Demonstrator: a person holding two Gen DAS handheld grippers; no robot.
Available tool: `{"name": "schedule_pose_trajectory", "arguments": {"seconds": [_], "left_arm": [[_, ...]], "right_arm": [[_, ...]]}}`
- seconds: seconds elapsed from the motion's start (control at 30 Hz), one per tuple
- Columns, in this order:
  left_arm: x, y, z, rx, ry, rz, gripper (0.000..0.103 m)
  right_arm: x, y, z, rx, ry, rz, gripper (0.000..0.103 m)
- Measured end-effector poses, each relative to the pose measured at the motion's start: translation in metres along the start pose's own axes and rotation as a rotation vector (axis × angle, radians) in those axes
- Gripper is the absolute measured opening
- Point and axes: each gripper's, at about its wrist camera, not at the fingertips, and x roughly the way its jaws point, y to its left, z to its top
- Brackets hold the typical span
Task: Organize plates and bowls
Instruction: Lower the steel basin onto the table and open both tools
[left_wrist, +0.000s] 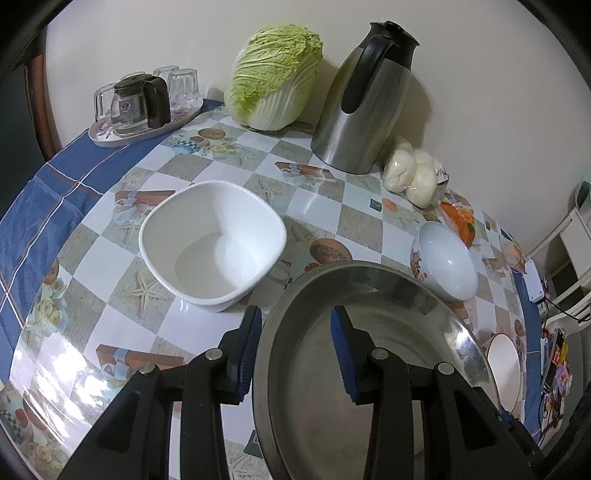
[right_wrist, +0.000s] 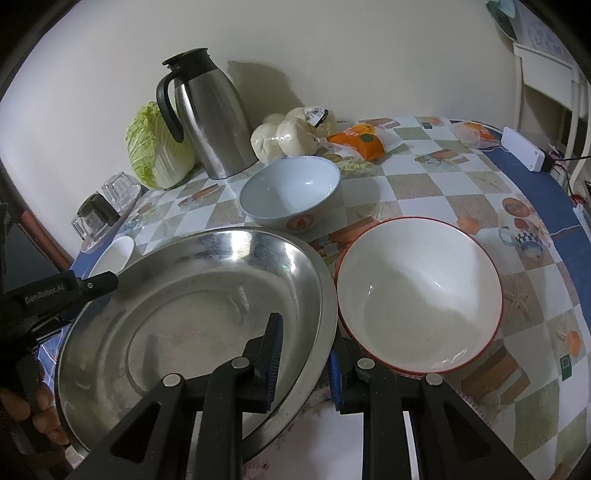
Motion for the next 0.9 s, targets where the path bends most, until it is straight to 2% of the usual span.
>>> {"name": "schedule_pose_trajectory", "arguments": {"seconds": [0.23,0.6,0.9], "left_arm": [[0.004,-0.003,0.0,0.015,-0.008,0.0,0.04],[0.033,0.006,-0.015,0.003,0.112,0.022,0.04],[0.032,0.006,-0.016,0.008,0.124,0.018,0.04]], "right_arm": [[0.002,0.001,0.001,-0.017,-0.011,-0.015,0.024],[0.024,0.0,-0.011,-0.043,0.074,-0.049,0.023],[0.024,0.0,-0.011,-0.05,0.083,-0.049,0.023]]}}
